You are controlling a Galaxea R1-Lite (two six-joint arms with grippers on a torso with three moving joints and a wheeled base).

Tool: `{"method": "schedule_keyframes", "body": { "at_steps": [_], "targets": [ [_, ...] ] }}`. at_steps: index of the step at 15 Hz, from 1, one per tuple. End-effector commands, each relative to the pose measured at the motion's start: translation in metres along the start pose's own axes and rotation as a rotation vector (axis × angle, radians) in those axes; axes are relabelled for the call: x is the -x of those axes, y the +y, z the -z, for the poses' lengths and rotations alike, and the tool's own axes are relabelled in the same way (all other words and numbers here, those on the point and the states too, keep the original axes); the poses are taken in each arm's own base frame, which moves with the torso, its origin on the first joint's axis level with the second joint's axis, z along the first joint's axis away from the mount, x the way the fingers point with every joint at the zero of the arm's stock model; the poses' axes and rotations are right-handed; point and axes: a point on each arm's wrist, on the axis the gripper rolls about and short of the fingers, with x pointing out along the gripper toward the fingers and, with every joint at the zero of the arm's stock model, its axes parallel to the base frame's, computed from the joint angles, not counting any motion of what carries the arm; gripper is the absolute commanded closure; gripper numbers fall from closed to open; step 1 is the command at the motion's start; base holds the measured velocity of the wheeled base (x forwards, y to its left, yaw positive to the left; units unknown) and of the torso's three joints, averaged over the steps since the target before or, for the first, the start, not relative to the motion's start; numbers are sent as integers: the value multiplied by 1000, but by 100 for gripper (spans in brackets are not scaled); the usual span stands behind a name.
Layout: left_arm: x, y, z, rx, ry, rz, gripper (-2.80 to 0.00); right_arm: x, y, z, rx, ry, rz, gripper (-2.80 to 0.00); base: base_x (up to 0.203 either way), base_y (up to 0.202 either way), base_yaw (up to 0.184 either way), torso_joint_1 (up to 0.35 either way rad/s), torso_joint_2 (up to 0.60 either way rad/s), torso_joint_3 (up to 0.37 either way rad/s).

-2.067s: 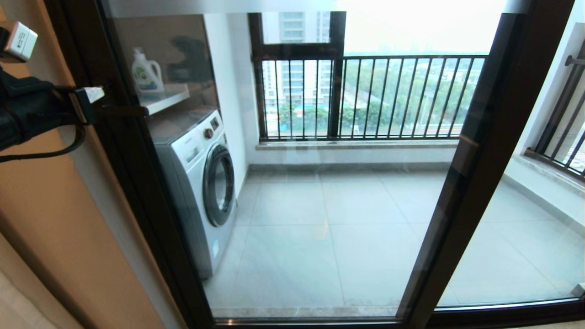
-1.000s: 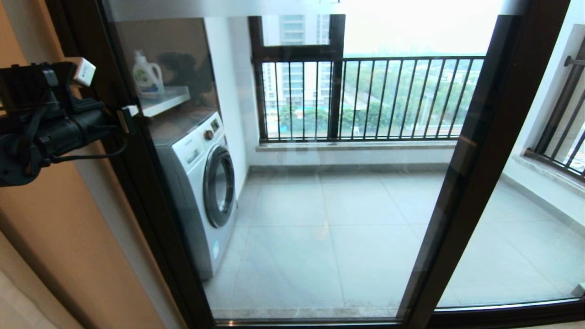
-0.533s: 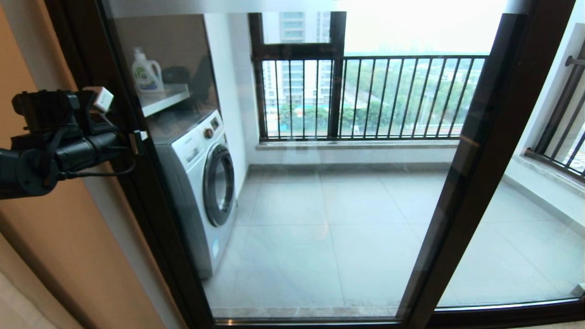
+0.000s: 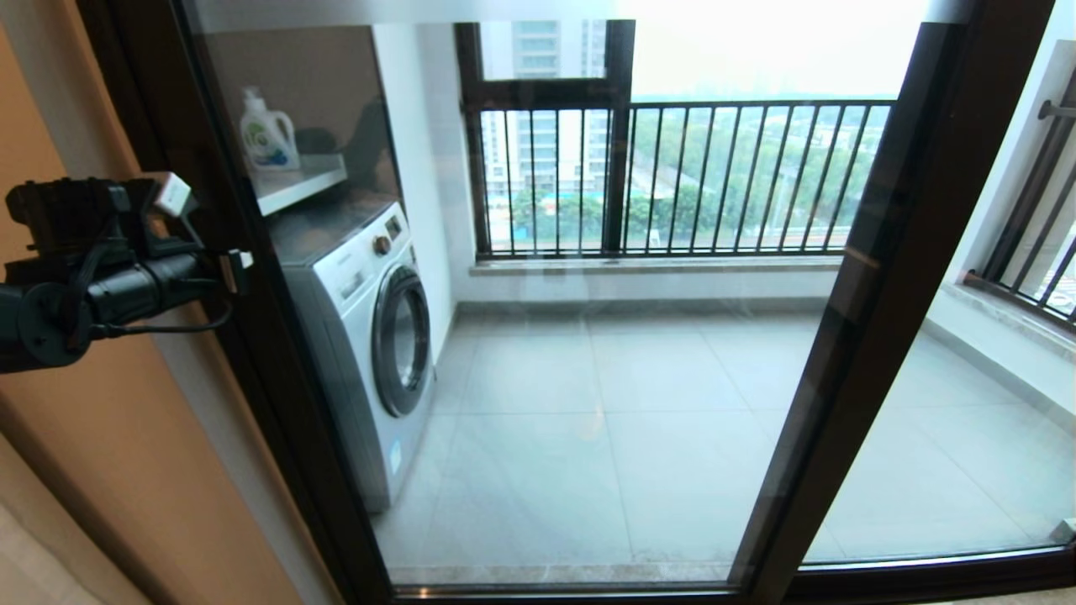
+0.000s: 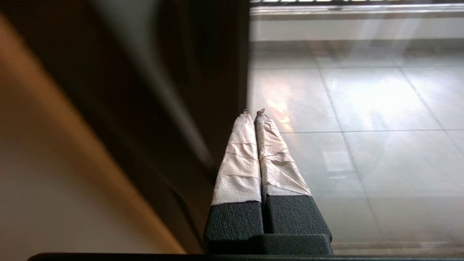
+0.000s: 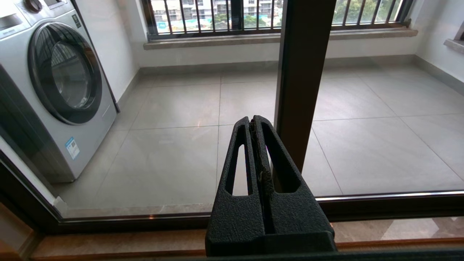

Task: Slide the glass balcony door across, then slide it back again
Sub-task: Open the slid door

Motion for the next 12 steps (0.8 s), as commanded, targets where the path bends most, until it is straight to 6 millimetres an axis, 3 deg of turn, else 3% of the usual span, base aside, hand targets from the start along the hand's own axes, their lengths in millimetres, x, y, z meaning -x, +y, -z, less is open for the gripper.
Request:
{"method": "schedule_keyframes", "body": {
  "at_steps": [1,8,12],
  "targets": [
    [4,13,3,6,-1,-30,0,-1,0,3,1,8,1,0,0,0,0,0,0,0],
    [15,14,6,-13,-89,-41,0,-1,0,3,1,7,0,0,0,0,0,0,0,0],
    [37,0,-1,18,-103,-1,0,-1,0,3,1,8,0,0,0,0,0,0,0,0]
  ]
}}
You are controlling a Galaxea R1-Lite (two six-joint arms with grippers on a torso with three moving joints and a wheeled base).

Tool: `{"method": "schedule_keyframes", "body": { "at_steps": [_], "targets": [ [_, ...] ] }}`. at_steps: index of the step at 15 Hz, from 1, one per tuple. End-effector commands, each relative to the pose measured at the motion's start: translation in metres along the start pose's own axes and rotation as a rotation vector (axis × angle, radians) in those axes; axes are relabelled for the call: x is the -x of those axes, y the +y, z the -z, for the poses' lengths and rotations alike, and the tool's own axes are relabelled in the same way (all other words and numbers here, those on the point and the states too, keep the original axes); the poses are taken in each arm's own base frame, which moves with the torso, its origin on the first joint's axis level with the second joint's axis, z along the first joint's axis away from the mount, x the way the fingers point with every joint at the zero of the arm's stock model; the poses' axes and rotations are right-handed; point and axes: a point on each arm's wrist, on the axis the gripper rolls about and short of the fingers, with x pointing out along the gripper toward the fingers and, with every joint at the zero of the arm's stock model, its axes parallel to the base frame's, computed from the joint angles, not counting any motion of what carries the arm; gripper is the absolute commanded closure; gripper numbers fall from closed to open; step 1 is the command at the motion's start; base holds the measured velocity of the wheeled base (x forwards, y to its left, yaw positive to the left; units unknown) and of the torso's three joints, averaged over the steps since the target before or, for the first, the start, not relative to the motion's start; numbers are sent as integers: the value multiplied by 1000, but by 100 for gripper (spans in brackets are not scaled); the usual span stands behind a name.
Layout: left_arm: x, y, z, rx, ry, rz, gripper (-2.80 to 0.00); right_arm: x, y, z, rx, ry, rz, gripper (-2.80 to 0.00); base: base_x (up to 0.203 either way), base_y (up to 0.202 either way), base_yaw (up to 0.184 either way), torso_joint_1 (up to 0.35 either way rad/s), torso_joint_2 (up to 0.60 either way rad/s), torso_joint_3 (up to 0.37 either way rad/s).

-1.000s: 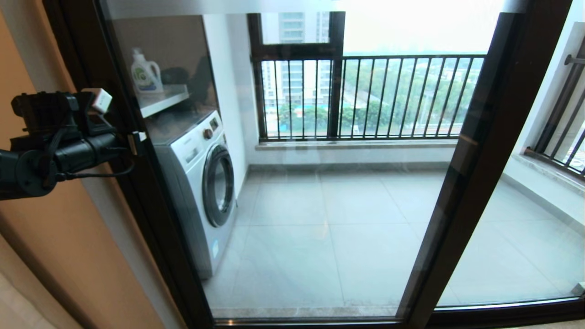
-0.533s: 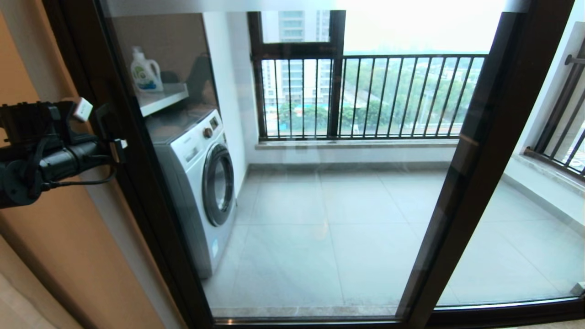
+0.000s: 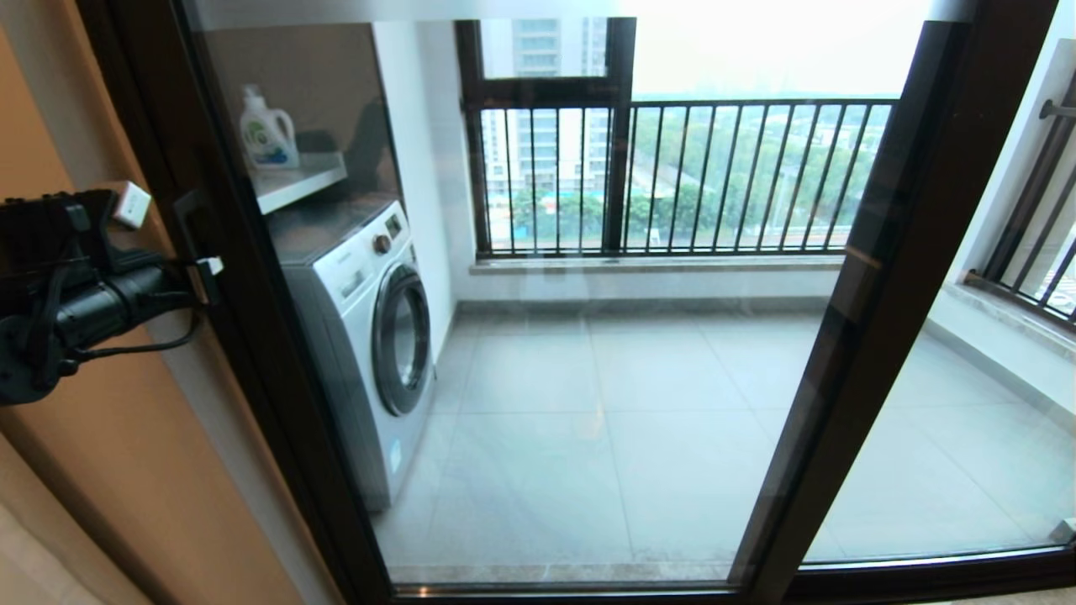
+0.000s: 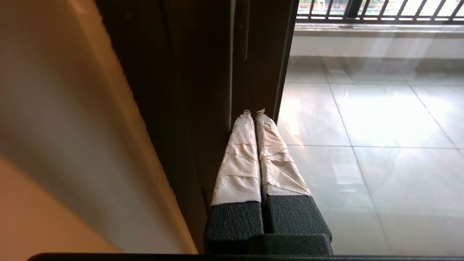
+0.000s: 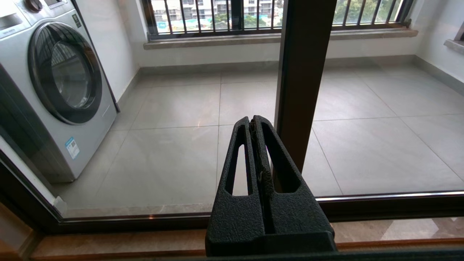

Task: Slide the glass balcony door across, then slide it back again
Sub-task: Open the slid door

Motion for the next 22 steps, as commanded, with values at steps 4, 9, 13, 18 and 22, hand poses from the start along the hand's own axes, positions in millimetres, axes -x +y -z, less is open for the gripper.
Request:
{"method": "schedule_keyframes", "body": {
  "at_steps": [4,9,13,18,22],
  "targets": [
    [47,-30,-18,-4,-47,68,0,-1,0,3,0,9,0,0,0,0,0,0,0,0],
    [73,-31,-20,-6,-61,47,0,-1,0,3,0,7,0,0,0,0,0,0,0,0],
    [66,-6,-25,-6,-76,-21,0,-1,0,3,0,7,0,0,0,0,0,0,0,0],
    [31,19,-33,-12,-106,-50,0,-1,0,3,0,7,0,0,0,0,0,0,0,0],
    [-10,32,-26,-12,-102,-60,0,-1,0,3,0,9,0,0,0,0,0,0,0,0]
  ]
}}
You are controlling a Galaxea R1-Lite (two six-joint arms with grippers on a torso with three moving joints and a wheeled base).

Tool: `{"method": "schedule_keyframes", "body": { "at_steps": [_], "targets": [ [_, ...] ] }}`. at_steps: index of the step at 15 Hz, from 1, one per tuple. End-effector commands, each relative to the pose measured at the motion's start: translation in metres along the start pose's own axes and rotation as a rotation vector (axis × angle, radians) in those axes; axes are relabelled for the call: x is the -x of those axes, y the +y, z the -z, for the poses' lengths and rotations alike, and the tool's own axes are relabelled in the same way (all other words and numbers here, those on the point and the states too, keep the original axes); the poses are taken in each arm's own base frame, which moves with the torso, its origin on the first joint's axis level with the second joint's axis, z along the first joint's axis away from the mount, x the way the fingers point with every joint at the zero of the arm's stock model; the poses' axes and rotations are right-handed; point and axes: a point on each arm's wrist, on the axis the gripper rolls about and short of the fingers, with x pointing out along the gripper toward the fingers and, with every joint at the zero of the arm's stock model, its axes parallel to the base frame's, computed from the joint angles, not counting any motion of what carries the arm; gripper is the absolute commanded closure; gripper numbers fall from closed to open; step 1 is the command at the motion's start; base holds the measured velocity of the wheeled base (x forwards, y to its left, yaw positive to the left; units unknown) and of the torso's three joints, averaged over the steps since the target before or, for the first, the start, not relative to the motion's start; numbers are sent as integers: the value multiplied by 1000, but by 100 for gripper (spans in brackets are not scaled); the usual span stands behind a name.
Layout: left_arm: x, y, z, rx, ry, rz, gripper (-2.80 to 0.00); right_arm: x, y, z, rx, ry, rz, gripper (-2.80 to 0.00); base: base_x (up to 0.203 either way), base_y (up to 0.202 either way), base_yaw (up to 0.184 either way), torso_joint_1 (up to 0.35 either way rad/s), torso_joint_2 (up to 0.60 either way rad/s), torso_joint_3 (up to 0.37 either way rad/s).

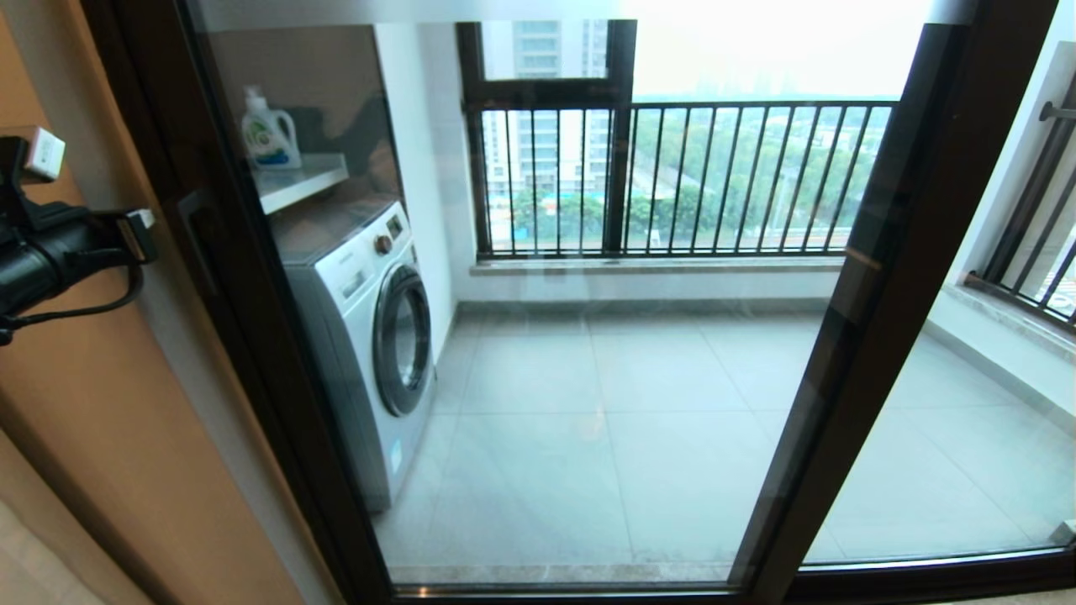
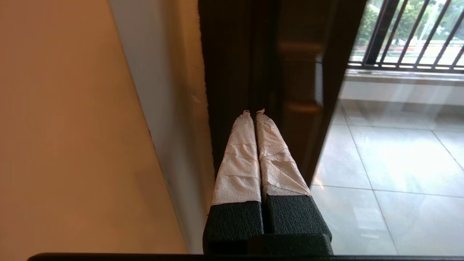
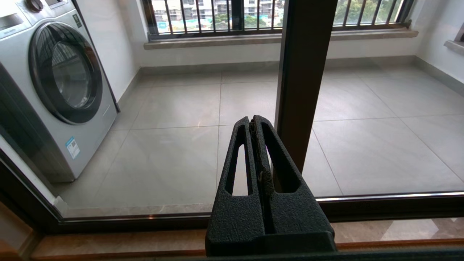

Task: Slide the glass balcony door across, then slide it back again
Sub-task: Open the slid door

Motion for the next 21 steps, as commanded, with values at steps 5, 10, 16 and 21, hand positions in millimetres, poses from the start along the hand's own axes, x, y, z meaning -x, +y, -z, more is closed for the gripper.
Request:
{"method": "schedule_keyframes", "body": {
  "at_steps": [5,10,16,21],
  "targets": [
    [-39,5,26,2,34,18,0,-1,0,3,0,8,0,0,0,0,0,0,0,0],
    [-39,-27,12,-4,-2,84,0,-1,0,3,0,9,0,0,0,0,0,0,0,0],
    [-40,-65,7,-3,-14,128,0,-1,0,3,0,8,0,0,0,0,0,0,0,0],
    [-43,-80,11,-11,-5,151,0,-1,0,3,0,9,0,0,0,0,0,0,0,0]
  ]
}}
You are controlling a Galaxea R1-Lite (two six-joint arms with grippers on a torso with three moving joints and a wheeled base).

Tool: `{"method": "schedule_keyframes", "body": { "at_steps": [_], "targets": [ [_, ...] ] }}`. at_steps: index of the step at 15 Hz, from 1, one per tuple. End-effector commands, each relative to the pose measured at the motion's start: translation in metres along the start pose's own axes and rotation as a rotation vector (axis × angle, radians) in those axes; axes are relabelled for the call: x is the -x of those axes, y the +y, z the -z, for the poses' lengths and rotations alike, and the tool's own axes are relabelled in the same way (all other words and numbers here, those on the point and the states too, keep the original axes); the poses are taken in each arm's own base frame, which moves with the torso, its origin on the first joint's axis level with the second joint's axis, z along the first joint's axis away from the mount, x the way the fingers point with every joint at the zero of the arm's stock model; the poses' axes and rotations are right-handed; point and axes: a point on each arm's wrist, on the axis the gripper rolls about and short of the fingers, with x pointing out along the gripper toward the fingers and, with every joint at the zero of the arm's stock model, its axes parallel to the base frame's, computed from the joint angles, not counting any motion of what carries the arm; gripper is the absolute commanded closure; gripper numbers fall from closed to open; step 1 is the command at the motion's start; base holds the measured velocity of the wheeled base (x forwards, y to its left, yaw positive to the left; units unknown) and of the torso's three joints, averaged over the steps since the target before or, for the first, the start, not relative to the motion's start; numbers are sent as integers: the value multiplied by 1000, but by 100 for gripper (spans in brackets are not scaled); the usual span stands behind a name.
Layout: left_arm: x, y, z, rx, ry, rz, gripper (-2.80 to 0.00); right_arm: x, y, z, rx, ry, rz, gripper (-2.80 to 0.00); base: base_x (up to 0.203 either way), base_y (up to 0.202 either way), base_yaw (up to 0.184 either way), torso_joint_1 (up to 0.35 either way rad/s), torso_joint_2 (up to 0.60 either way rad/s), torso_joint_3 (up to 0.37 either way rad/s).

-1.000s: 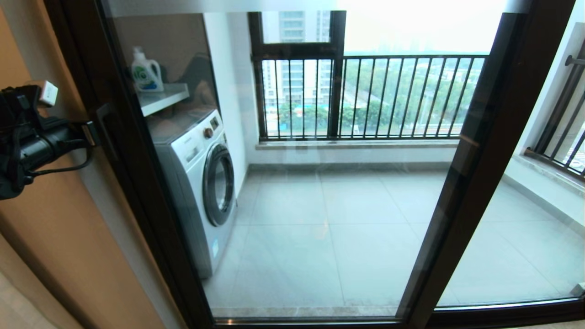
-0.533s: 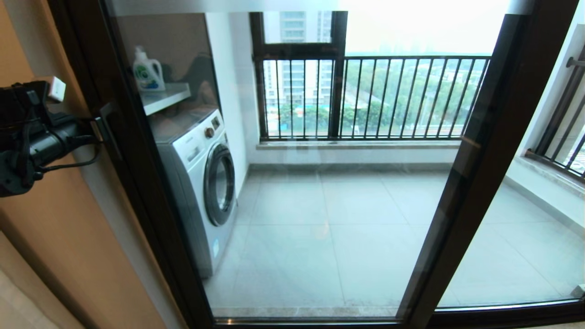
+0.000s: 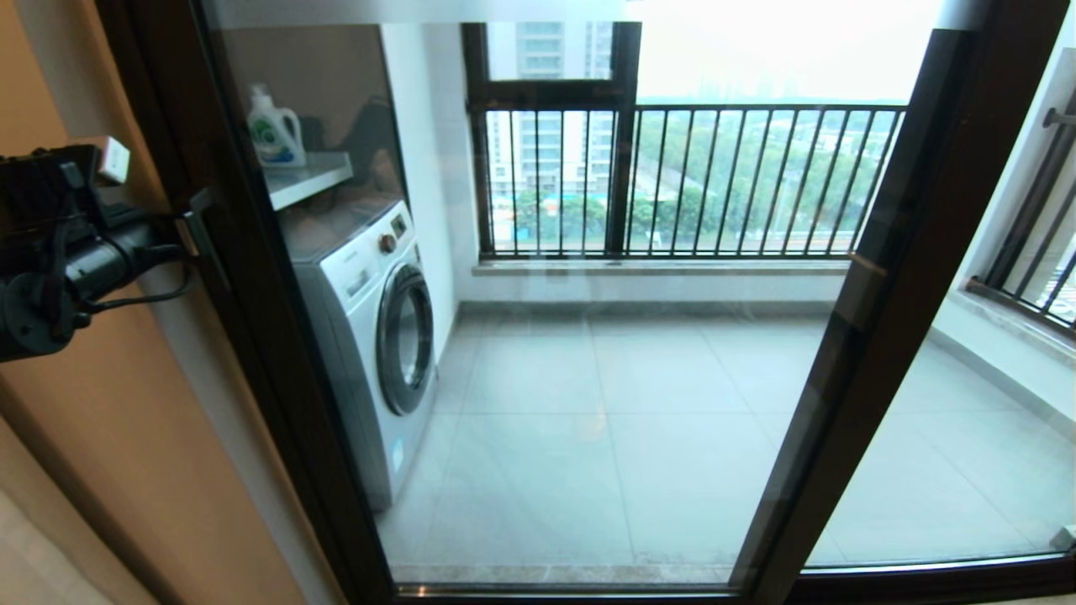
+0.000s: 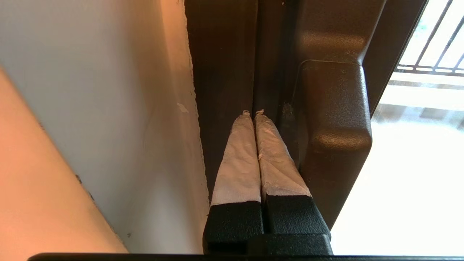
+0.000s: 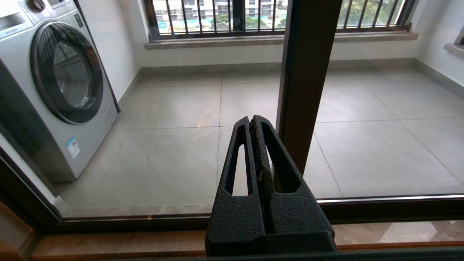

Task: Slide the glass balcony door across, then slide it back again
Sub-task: Open the slid door

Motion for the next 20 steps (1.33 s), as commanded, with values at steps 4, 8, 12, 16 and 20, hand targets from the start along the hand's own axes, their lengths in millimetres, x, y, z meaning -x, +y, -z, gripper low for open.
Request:
{"method": "schedule_keyframes", "body": {
  "at_steps": [4,8,12,16,20],
  "targets": [
    [-4,-39,-2,3,-9,78,0,-1,0,3,0,9,0,0,0,0,0,0,0,0],
    [-4,-45,-3,4,-10,87,0,-1,0,3,0,9,0,0,0,0,0,0,0,0],
    [-4,-62,-9,-4,-28,107,0,-1,0,3,0,9,0,0,0,0,0,0,0,0],
    [-3,-87,-13,-21,-42,148,0,-1,0,3,0,9,0,0,0,0,0,0,0,0],
    [-6,-117,-18,-26,-58,192,0,-1,0,3,0,9,0,0,0,0,0,0,0,0]
  ]
}}
